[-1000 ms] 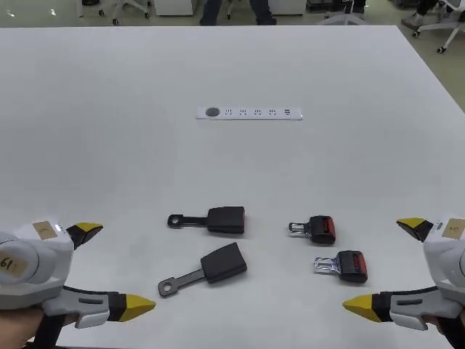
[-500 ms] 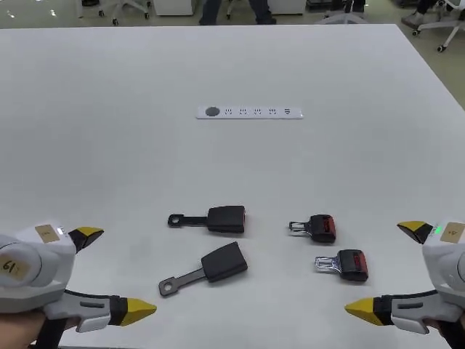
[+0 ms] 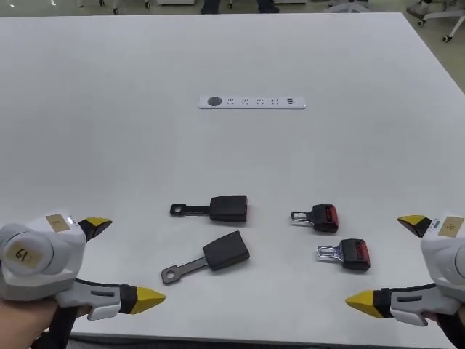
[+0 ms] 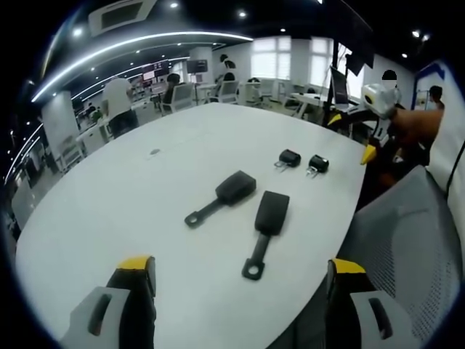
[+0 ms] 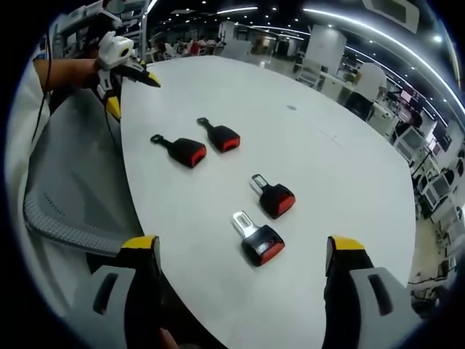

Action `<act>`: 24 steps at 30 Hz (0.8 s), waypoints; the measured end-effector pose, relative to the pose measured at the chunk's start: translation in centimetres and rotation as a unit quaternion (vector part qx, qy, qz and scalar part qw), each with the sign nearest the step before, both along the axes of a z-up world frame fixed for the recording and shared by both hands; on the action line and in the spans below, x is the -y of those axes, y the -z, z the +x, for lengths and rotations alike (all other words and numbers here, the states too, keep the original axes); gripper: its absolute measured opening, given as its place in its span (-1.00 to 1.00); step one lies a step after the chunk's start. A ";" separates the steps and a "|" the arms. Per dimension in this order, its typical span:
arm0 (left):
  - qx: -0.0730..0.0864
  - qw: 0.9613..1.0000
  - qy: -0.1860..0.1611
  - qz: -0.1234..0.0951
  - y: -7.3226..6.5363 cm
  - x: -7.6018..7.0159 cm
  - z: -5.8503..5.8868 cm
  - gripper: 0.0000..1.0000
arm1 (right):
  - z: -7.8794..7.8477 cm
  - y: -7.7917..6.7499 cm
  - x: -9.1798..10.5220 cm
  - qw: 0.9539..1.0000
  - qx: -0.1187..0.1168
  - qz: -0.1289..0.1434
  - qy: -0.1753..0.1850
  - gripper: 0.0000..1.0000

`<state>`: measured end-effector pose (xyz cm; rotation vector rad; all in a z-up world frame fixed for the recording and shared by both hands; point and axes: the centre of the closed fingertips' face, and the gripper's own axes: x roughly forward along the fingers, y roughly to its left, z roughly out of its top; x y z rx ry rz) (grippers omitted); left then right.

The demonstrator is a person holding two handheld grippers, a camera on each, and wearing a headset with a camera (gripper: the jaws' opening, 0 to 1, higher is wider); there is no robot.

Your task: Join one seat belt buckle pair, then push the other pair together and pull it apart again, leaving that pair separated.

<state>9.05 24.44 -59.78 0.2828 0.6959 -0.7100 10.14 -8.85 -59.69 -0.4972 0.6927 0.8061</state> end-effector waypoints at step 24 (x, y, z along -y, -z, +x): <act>0.003 1.000 -0.005 -0.003 -0.4 0.1 -0.1 0.96 | 0.1 -0.4 -0.1 1.000 0.005 0.012 0.006 0.83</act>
